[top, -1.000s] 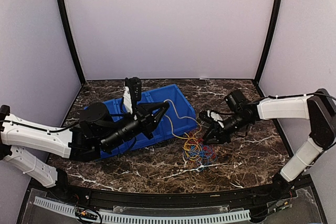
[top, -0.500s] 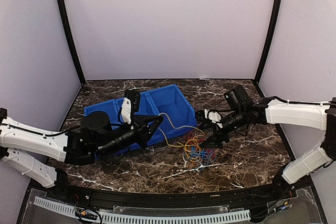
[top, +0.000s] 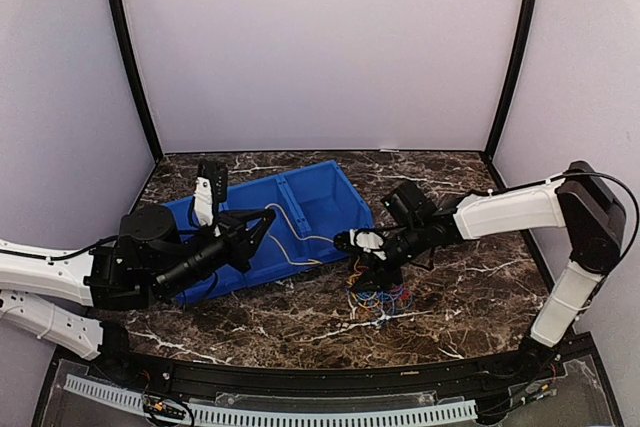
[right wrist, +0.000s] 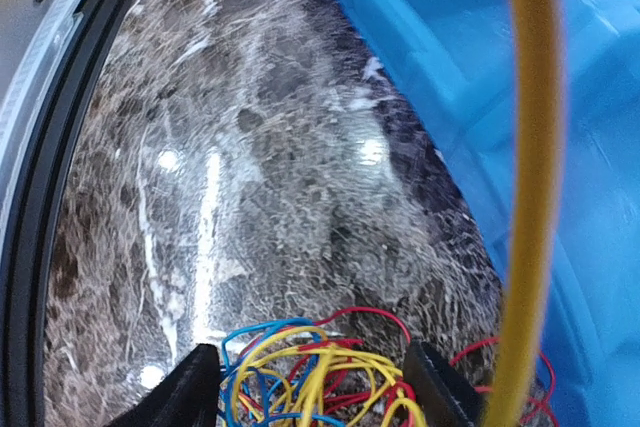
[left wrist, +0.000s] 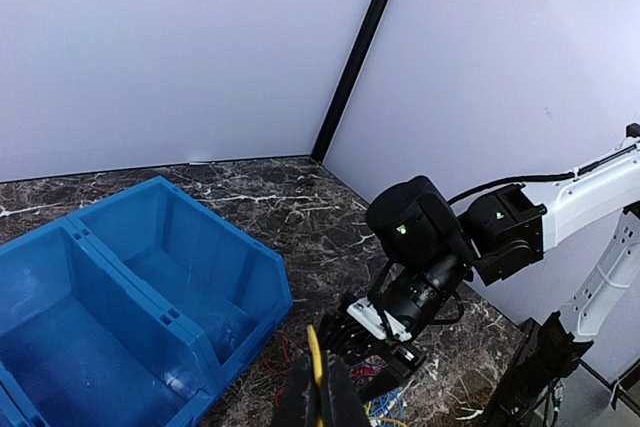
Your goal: Untangle the cables
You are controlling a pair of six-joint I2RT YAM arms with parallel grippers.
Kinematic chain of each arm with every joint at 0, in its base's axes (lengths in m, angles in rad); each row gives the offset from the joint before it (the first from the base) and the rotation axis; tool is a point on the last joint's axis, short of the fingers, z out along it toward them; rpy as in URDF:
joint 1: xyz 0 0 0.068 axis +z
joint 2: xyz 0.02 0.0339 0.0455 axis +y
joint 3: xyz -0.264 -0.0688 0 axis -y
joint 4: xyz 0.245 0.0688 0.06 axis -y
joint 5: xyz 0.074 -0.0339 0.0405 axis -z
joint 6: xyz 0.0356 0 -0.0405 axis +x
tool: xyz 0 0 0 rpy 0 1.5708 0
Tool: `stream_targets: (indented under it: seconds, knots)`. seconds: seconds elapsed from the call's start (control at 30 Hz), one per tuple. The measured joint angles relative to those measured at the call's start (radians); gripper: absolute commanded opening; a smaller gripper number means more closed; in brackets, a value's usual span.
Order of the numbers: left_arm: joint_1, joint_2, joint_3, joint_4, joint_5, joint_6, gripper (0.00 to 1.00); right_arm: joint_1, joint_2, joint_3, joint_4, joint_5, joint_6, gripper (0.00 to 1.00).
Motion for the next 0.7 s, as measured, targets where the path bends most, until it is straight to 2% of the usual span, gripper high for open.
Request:
stream_targets:
  seconds: [0.07,0.1,0.17,0.43,0.57,0.7]
  knots:
    - [0.000,-0.013,0.001,-0.025,-0.013,0.005,0.00,0.015,0.031,0.006,0.017,-0.001,0.003,0.16]
    - [0.000,-0.018,0.004,-0.041,-0.021,0.011,0.00,0.022,0.050,0.010,0.019,0.000,0.016,0.09]
    - [0.000,-0.027,0.024,-0.082,-0.035,0.029,0.00,0.027,0.076,0.013,0.031,0.002,0.029,0.04]
    - [-0.010,-0.090,0.194,-0.309,-0.115,0.240,0.00,0.037,0.086,0.023,0.123,-0.019,0.050,0.02]
    - [-0.011,-0.098,0.314,-0.417,-0.154,0.391,0.00,0.045,0.086,0.066,0.181,-0.057,0.052,0.12]
    - [-0.010,-0.105,0.512,-0.424,-0.200,0.503,0.00,0.042,0.112,0.103,0.140,-0.031,0.059,0.13]
